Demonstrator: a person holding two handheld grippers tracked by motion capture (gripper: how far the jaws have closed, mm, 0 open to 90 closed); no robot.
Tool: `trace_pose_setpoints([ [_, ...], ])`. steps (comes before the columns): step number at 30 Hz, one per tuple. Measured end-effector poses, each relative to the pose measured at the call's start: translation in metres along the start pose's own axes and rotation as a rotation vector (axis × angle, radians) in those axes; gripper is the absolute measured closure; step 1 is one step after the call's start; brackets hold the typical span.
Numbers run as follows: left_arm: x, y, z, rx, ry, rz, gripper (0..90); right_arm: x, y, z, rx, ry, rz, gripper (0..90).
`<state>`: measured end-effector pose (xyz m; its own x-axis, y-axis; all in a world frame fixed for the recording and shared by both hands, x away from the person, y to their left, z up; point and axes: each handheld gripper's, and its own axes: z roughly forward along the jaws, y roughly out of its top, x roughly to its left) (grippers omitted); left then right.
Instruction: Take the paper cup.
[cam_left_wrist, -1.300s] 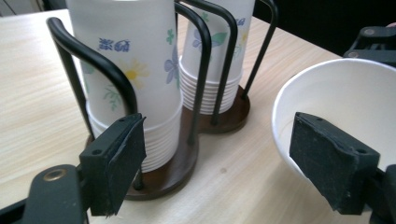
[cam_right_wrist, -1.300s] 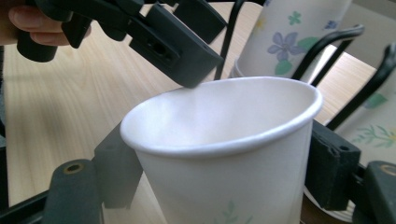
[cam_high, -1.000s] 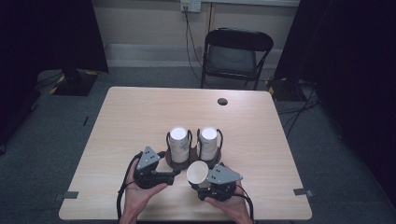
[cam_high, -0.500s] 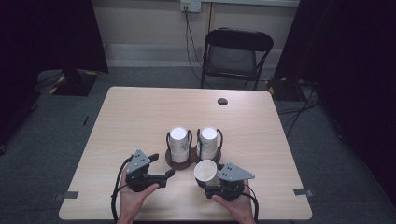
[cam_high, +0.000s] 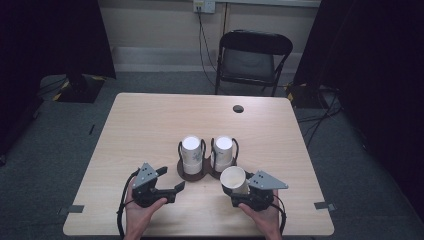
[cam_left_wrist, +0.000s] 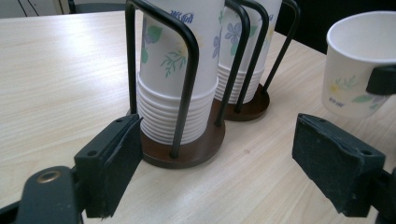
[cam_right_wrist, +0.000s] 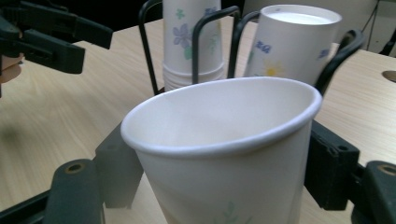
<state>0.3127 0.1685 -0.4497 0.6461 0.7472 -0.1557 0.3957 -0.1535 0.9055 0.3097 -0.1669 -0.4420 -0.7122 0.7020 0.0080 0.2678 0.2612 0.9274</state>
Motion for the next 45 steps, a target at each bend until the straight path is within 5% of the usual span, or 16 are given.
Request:
trace_pose_setpoints([
  [22, 0.007, -0.004, -0.005, 0.0, 0.026, 0.018, 15.7, -0.037, 0.003, -0.015, -0.033, -0.146, 0.044, 25.7],
  [45, 0.012, -0.009, -0.007, -0.006, 0.057, 0.003, 15.9, -0.084, 0.012, 0.006, -0.06, -0.256, 0.136, 26.3],
])
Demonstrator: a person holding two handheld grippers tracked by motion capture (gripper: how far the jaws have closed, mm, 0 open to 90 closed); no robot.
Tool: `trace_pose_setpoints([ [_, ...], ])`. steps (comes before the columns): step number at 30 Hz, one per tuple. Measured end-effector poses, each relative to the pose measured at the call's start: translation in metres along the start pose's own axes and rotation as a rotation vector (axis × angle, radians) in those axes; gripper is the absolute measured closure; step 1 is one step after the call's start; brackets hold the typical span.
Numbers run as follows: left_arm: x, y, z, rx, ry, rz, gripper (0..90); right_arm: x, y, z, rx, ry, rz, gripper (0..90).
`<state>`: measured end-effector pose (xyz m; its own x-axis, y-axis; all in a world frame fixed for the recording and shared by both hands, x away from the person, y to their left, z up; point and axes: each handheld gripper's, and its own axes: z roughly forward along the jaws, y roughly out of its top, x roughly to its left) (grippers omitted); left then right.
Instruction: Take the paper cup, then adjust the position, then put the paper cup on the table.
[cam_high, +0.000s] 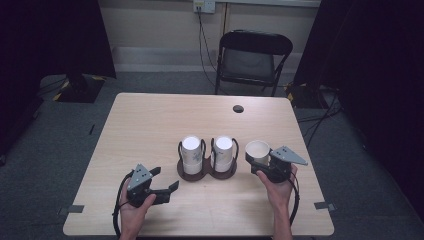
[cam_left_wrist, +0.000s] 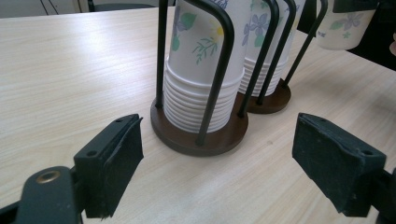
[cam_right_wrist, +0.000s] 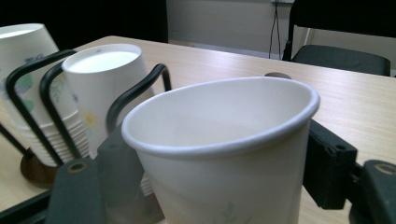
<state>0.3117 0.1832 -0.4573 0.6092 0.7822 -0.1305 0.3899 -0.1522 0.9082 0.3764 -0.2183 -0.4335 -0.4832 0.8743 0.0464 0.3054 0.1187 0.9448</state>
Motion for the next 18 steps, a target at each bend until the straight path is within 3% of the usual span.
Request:
trace_pose_setpoints([
  [6, 0.0, -0.001, 0.0, 0.001, 0.002, 0.001, 15.9, -0.007, 0.004, 0.011, 0.013, -0.025, -0.001, 26.3],
  [18, 0.001, -0.001, 0.002, 0.001, 0.02, 0.012, 15.9, -0.027, -0.003, 0.029, 0.025, -0.067, 0.053, 26.2],
])
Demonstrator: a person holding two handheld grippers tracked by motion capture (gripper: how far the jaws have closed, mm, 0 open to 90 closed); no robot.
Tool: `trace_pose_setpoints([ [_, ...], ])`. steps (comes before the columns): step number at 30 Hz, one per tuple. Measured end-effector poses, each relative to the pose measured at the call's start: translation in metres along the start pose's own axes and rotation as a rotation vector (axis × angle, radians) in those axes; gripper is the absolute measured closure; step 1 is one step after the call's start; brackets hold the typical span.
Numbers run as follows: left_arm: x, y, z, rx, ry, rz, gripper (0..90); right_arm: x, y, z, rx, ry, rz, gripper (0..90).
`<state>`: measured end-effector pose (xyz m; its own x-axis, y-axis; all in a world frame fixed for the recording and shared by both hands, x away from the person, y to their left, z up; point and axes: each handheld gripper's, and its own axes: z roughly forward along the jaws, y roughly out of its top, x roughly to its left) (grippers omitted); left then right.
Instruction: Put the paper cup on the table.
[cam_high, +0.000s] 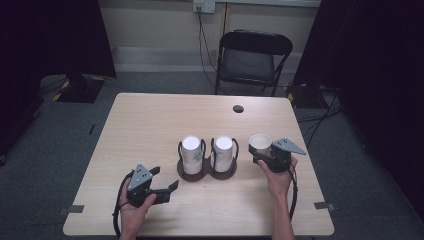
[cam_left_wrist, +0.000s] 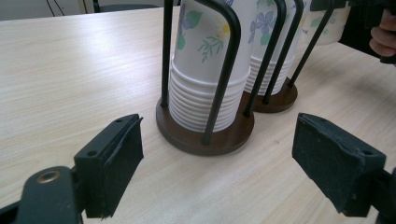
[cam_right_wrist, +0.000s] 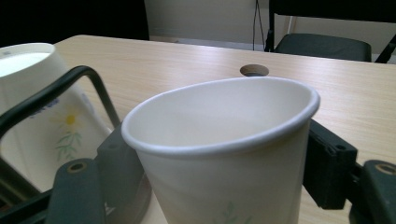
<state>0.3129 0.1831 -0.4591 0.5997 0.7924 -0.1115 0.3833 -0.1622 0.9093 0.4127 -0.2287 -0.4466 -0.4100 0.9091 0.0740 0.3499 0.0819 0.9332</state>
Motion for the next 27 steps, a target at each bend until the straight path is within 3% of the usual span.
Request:
trace_pose_setpoints([
  [8, 0.001, -0.002, 0.0, 0.002, 0.004, -0.006, 15.9, -0.01, 0.006, 0.014, 0.002, -0.018, 0.001, 26.0],
  [13, 0.002, -0.001, 0.001, 0.002, 0.013, -0.002, 16.1, -0.018, 0.003, 0.025, 0.023, -0.006, 0.031, 25.7],
  [27, 0.005, -0.002, -0.001, -0.003, 0.024, -0.005, 16.1, -0.019, -0.009, 0.052, 0.079, 0.021, 0.058, 23.8],
])
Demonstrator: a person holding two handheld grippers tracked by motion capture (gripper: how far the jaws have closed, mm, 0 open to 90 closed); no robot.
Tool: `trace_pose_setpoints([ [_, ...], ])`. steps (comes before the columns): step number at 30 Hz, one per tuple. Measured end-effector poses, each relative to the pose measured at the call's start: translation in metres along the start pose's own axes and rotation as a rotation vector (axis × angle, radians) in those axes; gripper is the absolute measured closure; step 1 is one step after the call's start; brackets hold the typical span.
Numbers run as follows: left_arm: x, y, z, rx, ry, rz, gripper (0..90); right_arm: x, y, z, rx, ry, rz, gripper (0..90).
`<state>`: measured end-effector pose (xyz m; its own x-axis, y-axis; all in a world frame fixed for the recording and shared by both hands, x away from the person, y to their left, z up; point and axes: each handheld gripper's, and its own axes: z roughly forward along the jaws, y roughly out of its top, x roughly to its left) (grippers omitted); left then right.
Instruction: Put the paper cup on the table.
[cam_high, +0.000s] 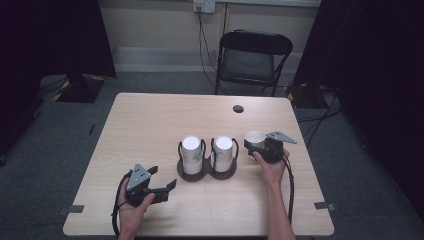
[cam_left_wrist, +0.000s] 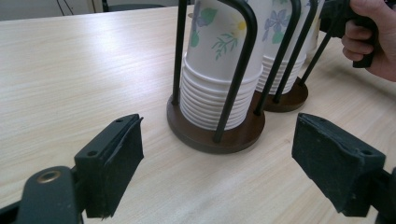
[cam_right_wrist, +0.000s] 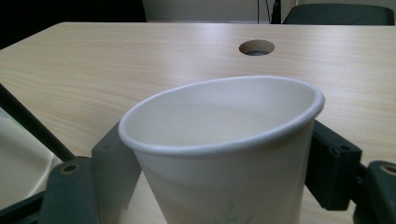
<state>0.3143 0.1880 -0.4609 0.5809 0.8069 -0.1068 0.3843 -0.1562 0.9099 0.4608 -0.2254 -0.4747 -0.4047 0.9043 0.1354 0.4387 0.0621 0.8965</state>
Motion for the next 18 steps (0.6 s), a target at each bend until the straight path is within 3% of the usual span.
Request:
trace_pose_setpoints([
  [4, -0.0001, -0.0005, 0.0003, -0.003, -0.001, 0.0, 16.2, -0.0025, -0.0012, 0.004, 0.004, 0.018, 0.033, 23.5],
  [8, 0.0001, -0.0024, 0.0001, -0.001, -0.001, -0.008, 16.2, 0.0007, -0.0022, 0.0049, 0.021, -0.001, -0.004, 23.5],
  [18, 0.0006, -0.002, -0.0009, -0.007, 0.007, -0.006, 16.2, 0.0031, -0.0058, 0.0013, 0.039, 0.007, -0.024, 23.0],
])
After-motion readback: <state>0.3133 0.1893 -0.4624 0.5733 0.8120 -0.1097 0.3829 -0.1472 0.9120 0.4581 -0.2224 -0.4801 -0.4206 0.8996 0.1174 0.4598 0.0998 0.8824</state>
